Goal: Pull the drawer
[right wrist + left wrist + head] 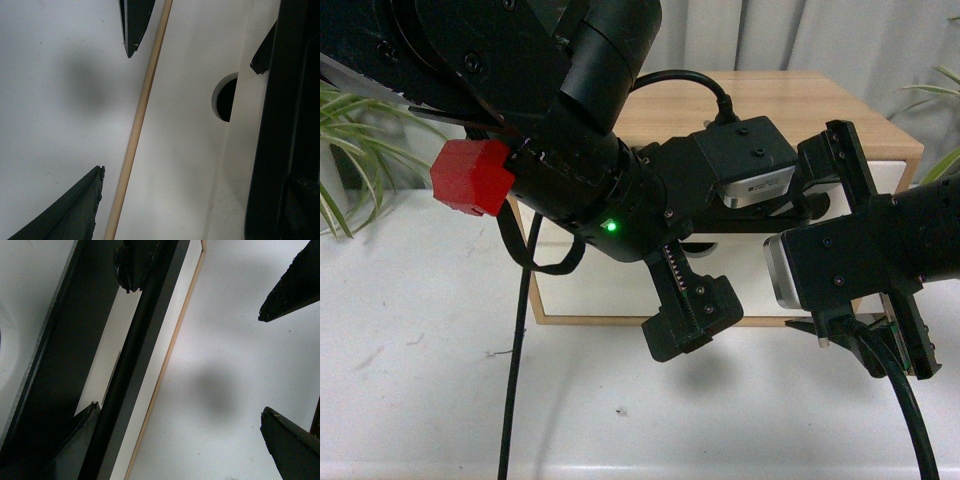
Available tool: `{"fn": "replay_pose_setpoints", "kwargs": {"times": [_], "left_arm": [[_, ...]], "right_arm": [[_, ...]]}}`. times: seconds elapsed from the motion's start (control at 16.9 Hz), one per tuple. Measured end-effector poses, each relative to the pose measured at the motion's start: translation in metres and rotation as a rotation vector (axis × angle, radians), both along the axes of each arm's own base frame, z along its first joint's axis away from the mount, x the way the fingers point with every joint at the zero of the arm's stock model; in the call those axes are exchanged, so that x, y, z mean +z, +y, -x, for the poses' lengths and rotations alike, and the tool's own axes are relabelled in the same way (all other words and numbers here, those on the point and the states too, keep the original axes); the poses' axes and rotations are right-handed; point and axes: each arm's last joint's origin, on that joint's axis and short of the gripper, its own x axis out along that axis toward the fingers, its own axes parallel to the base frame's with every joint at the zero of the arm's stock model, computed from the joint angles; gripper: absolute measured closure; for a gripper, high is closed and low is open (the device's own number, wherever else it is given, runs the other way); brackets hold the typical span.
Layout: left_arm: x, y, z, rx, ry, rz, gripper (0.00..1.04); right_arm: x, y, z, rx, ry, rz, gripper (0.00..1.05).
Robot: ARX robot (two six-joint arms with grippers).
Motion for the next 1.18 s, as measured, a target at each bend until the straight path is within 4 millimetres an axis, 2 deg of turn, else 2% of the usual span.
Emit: {"fn": "replay_pose_setpoints", "kwargs": {"times": [0.24,0.83,1.18], "left_arm": [[-0.003,0.004,0.026,-0.031,0.022,0.022,0.07],[-0.004,0.011,0.081,-0.093,0.054,0.049,0.07],[0.0,0.013,0.089,-0.071,0.062,0.082,0.07]], "right_arm": [[0.002,-0.006,0.033,-0.021,0.064,0.023,0.06],[0.006,-0.018,0.094,-0.028,0.152,0.046,0.06],[0.013,-0.017,0.104,-0.026,0.122,0.043,0.06]]}}
